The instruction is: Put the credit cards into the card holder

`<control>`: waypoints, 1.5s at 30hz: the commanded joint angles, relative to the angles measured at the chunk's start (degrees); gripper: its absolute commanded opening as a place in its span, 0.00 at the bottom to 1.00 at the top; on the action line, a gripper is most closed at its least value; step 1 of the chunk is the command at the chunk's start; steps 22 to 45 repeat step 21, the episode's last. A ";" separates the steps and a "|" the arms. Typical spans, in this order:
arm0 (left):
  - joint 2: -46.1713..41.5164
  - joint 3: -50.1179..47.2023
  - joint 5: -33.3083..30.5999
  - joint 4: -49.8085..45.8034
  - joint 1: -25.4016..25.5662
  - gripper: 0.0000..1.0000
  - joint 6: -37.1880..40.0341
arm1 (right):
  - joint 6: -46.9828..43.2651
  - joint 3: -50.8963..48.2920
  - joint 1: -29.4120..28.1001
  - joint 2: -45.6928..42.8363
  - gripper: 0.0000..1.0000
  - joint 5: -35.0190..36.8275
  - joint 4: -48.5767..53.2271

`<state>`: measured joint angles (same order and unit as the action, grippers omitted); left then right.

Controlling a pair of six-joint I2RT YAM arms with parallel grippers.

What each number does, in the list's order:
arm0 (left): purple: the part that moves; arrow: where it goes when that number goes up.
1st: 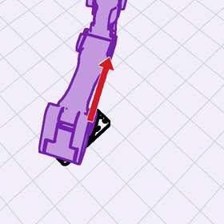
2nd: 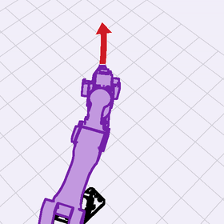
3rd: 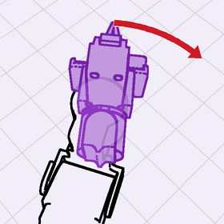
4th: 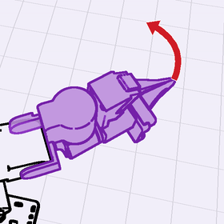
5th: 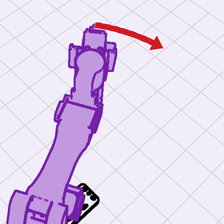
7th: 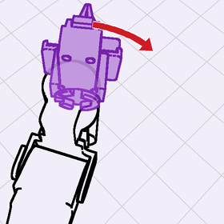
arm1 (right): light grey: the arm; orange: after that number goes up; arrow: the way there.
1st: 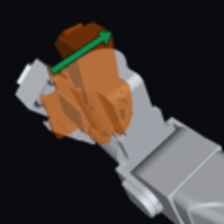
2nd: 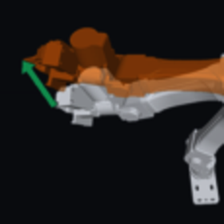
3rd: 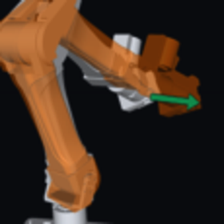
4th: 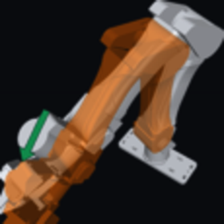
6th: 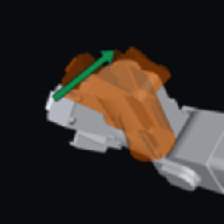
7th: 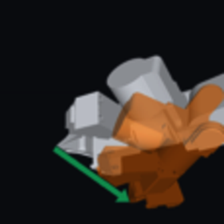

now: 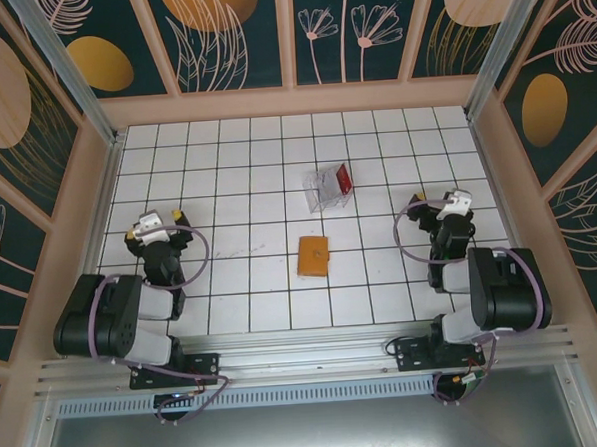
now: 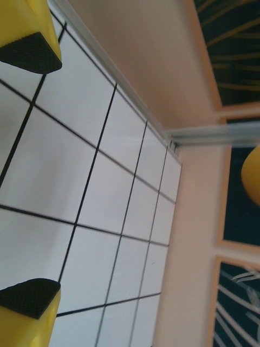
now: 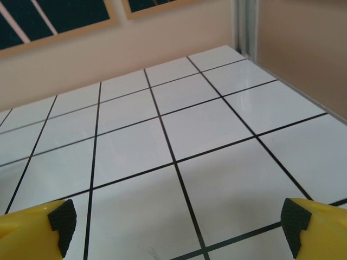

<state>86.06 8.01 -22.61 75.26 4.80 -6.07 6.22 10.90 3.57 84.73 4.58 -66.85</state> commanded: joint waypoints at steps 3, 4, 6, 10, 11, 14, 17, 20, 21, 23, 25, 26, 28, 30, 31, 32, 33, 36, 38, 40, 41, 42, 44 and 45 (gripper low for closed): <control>1.28 3.81 5.98 1.76 -1.28 0.99 2.04 | -4.02 2.06 -1.44 3.22 0.99 -2.82 -4.86; 0.96 3.70 5.93 1.14 -1.28 0.99 2.00 | -4.01 2.03 -1.50 3.25 0.99 -2.91 -4.95; 1.10 3.67 5.87 1.48 -1.28 0.99 2.08 | -4.11 2.03 -1.67 3.28 0.99 -2.57 -4.95; 1.17 3.59 5.85 1.76 -1.28 0.99 2.16 | -4.90 1.86 -2.52 3.57 0.99 -1.47 -5.65; 1.13 3.60 5.89 1.66 -1.29 0.99 2.19 | -4.90 1.87 -2.52 3.51 0.99 -1.42 -5.49; 1.11 3.74 5.91 1.40 -1.28 0.99 2.11 | -4.90 1.88 -2.52 3.57 0.99 -1.41 -5.57; 1.27 3.94 6.00 1.18 -1.29 0.99 2.19 | -4.90 1.89 -2.53 3.53 0.99 -1.42 -5.57; 1.06 3.68 5.99 1.49 -1.28 0.99 2.19 | -4.88 1.88 -2.52 3.52 0.99 -1.39 -5.57; 1.06 3.67 6.00 1.64 -1.28 0.99 2.15 | -4.86 1.86 -2.55 3.53 0.99 -1.45 -5.57; 1.06 3.67 6.00 1.64 -1.28 0.99 2.15 | -4.86 1.86 -2.55 3.53 0.99 -1.45 -5.57; 1.06 3.67 6.00 1.64 -1.28 0.99 2.15 | -4.86 1.86 -2.55 3.53 0.99 -1.45 -5.57; 1.06 3.67 6.00 1.64 -1.28 0.99 2.15 | -4.86 1.86 -2.55 3.53 0.99 -1.45 -5.57; 1.06 3.67 6.00 1.64 -1.28 0.99 2.15 | -4.86 1.86 -2.55 3.53 0.99 -1.45 -5.57; 1.06 3.67 6.00 1.64 -1.28 0.99 2.15 | -4.86 1.86 -2.55 3.53 0.99 -1.45 -5.57; 1.06 3.67 6.00 1.64 -1.28 0.99 2.15 | -4.86 1.86 -2.55 3.53 0.99 -1.45 -5.57; 1.06 3.67 6.00 1.64 -1.28 0.99 2.15 | -4.86 1.86 -2.55 3.53 0.99 -1.45 -5.57; 1.06 3.67 6.00 1.64 -1.28 0.99 2.15 | -4.86 1.86 -2.55 3.53 0.99 -1.45 -5.57; 1.06 3.67 6.00 1.64 -1.28 0.99 2.15 | -4.86 1.86 -2.55 3.53 0.99 -1.45 -5.57; 1.06 3.67 6.00 1.64 -1.28 0.99 2.15 | -4.86 1.86 -2.55 3.53 0.99 -1.45 -5.57; 1.06 3.67 6.00 1.64 -1.28 0.99 2.15 | -4.86 1.86 -2.55 3.53 0.99 -1.45 -5.57; 1.06 3.67 6.00 1.64 -1.28 0.99 2.15 | -4.86 1.86 -2.55 3.53 0.99 -1.45 -5.57; 1.06 3.67 6.00 1.64 -1.28 0.99 2.15 | -4.86 1.86 -2.55 3.53 0.99 -1.45 -5.57; 1.06 3.67 6.00 1.64 -1.28 0.99 2.15 | -4.86 1.86 -2.55 3.53 0.99 -1.45 -5.57; 1.06 3.67 6.00 1.64 -1.28 0.99 2.15 | -4.86 1.86 -2.55 3.53 0.99 -1.45 -5.57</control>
